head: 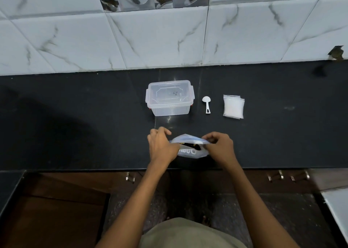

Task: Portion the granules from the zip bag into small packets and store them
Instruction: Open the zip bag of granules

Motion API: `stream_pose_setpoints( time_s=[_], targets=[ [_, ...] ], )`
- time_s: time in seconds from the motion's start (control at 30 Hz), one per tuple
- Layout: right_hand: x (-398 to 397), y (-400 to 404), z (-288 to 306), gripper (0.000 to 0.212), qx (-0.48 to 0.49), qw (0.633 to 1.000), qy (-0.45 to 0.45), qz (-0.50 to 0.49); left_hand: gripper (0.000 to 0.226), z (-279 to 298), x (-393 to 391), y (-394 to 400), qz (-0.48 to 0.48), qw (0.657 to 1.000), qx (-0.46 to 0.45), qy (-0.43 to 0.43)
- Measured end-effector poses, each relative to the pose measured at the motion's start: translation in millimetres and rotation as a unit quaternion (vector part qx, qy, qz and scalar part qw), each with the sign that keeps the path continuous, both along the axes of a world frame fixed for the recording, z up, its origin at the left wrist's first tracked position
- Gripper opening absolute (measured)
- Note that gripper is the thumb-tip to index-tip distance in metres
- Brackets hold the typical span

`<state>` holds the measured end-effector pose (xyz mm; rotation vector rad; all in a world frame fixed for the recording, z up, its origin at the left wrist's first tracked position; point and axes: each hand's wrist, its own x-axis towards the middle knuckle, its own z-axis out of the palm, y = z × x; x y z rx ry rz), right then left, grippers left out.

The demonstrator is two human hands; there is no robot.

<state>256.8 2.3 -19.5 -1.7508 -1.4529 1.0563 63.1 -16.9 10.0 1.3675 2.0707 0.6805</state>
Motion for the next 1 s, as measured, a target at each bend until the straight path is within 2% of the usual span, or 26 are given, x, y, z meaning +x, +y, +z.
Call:
stream_pose_setpoints(
  time_s=[0.13,0.2,0.33,0.4,0.43,0.47,0.53,0.6,0.7,0.9,1.0],
  targets=[
    [6,1,7,0.021,-0.113,0.979,0.170,-0.026,0.018,0,-4,-4,-0.029,0.999,-0.011,0.017],
    [2,1,8,0.019,-0.118,0.973,0.192,-0.052,0.013,0,-2,-2,-0.034,0.999,-0.026,-0.004],
    [-7,1,12,0.016,-0.149,0.960,0.219,-0.093,0.016,-2,-1,0,-0.027,0.999,-0.034,-0.026],
    [-8,2,19,0.019,-0.198,0.932,0.281,-0.114,0.020,-3,-4,5,-0.001,0.993,-0.066,-0.099],
    [-8,3,22,0.021,-0.229,0.904,0.336,-0.133,0.023,-2,-6,7,0.019,0.978,-0.103,-0.182],
    [-7,4,25,0.023,-0.262,0.865,0.399,-0.153,0.026,1,-7,9,0.035,0.947,-0.150,-0.283],
    [-5,2,28,0.025,-0.322,0.779,0.503,-0.188,0.031,7,-12,8,0.064,0.860,-0.206,-0.462],
    [-3,-1,28,0.025,-0.353,0.733,0.538,-0.220,0.033,10,-17,6,0.087,0.797,-0.216,-0.557],
    [-1,-2,26,0.027,-0.374,0.721,0.538,-0.227,0.033,6,-20,2,0.121,0.751,-0.214,-0.613],
    [-7,-1,27,0.037,-0.378,0.715,0.542,-0.228,0.020,-4,-20,6,0.217,0.693,-0.188,-0.661],
    [-8,-3,27,0.045,-0.378,0.728,0.531,-0.211,0.021,-3,-18,6,0.229,0.667,-0.189,-0.683]
  ],
)
